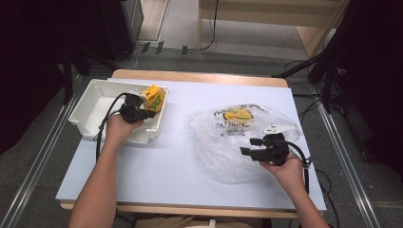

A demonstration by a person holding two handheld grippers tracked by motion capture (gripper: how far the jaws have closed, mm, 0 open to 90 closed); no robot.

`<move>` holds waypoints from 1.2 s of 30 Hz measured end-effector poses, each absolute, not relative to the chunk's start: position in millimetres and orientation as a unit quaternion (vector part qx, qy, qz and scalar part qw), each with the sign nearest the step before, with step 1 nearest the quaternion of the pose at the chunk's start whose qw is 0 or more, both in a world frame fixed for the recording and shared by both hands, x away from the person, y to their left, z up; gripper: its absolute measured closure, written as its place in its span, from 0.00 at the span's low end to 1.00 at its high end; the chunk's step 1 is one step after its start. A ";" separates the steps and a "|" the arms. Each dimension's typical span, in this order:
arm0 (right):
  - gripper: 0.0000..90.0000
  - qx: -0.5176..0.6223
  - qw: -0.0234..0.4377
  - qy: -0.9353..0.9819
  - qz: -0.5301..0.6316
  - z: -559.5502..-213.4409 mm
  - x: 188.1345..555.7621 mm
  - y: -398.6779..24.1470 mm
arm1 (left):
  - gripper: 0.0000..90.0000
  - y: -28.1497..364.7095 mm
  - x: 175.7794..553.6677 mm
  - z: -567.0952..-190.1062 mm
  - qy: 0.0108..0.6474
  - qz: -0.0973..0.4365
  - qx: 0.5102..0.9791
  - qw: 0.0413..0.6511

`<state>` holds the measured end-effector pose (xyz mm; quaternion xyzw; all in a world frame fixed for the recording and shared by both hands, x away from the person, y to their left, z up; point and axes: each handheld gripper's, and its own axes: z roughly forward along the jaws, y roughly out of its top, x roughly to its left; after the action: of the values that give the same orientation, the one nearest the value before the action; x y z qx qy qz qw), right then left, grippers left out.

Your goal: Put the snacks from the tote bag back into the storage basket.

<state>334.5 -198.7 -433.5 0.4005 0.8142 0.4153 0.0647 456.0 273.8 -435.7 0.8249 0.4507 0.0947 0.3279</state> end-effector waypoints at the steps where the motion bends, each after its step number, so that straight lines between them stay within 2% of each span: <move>1: 0.46 0.399 0.065 0.815 0.415 -433.7 334.6 -198.5 | 1.00 274.4 456.1 -435.5 0.452 0.095 0.825 0.327; 36: 0.46 0.401 0.061 0.814 0.415 -434.0 332.5 -200.8 | 1.00 295.1 468.5 -442.2 0.524 0.076 0.774 0.347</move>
<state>332.5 -200.8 -434.0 0.4013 0.8142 0.4151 0.0606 468.5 295.1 -442.2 0.7740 0.5239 0.0761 0.3474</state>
